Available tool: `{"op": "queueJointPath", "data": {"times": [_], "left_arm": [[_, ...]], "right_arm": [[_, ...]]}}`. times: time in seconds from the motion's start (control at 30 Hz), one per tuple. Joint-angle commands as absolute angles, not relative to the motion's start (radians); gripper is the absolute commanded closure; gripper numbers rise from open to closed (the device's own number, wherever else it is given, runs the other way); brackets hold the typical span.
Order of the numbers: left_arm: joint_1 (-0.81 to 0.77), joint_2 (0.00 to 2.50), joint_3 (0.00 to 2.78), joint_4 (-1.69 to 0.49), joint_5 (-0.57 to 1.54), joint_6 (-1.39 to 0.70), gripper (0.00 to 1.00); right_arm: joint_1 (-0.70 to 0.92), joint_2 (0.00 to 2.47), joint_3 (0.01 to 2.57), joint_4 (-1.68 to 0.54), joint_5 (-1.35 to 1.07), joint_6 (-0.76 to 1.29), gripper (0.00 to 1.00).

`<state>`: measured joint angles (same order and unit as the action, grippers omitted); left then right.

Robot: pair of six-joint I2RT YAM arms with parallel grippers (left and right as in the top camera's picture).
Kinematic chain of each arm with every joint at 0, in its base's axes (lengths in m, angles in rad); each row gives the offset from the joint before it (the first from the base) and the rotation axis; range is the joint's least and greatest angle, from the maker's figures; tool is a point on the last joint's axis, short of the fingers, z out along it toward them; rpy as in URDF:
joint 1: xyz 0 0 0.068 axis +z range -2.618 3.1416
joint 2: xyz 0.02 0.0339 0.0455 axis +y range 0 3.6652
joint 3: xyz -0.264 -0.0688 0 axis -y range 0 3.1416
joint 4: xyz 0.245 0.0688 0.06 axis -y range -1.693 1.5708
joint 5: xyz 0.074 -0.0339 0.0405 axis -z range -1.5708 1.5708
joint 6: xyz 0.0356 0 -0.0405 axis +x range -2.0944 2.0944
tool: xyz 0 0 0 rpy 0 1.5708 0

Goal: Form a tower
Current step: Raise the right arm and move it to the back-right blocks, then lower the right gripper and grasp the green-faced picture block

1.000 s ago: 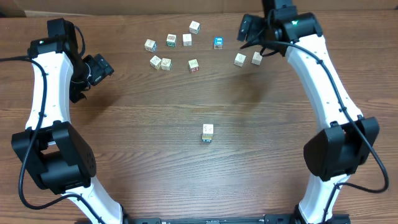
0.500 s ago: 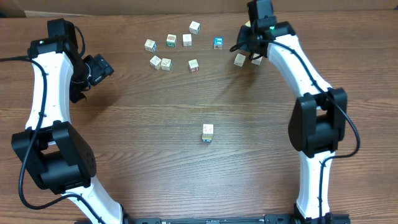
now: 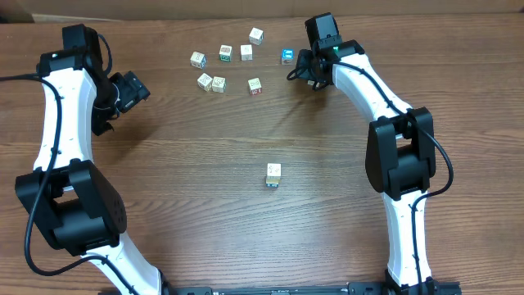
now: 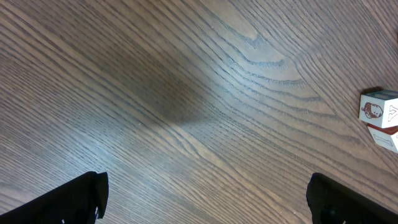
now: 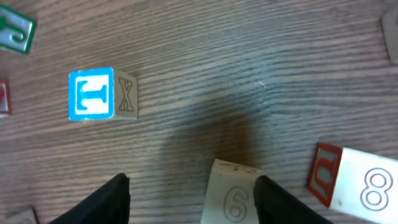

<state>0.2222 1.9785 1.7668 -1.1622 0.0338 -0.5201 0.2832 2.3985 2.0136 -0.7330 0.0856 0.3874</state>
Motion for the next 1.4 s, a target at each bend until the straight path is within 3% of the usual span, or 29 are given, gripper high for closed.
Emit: {"op": "queueJointPath", "data": {"times": [0.0,0.5,0.9,1.37], "left_arm": [[0.215,1.956,1.785,-1.162,0.034,-0.508,0.0],[0.215,1.956,1.785,-1.162,0.034,-0.508,0.0],[0.215,1.956,1.785,-1.162,0.034,-0.508,0.0],[0.215,1.956,1.785,-1.162,0.034,-0.508,0.0]], "right_arm": [[0.281,2.421,2.014,-0.733,0.089,0.389,0.37],[0.281,2.426,2.014,-0.818,0.088,0.389,0.3],[0.279,2.431,2.014,-0.811,0.121,0.389,0.31],[0.28,2.431,2.016,-0.814,0.137,0.389,0.68]]}}
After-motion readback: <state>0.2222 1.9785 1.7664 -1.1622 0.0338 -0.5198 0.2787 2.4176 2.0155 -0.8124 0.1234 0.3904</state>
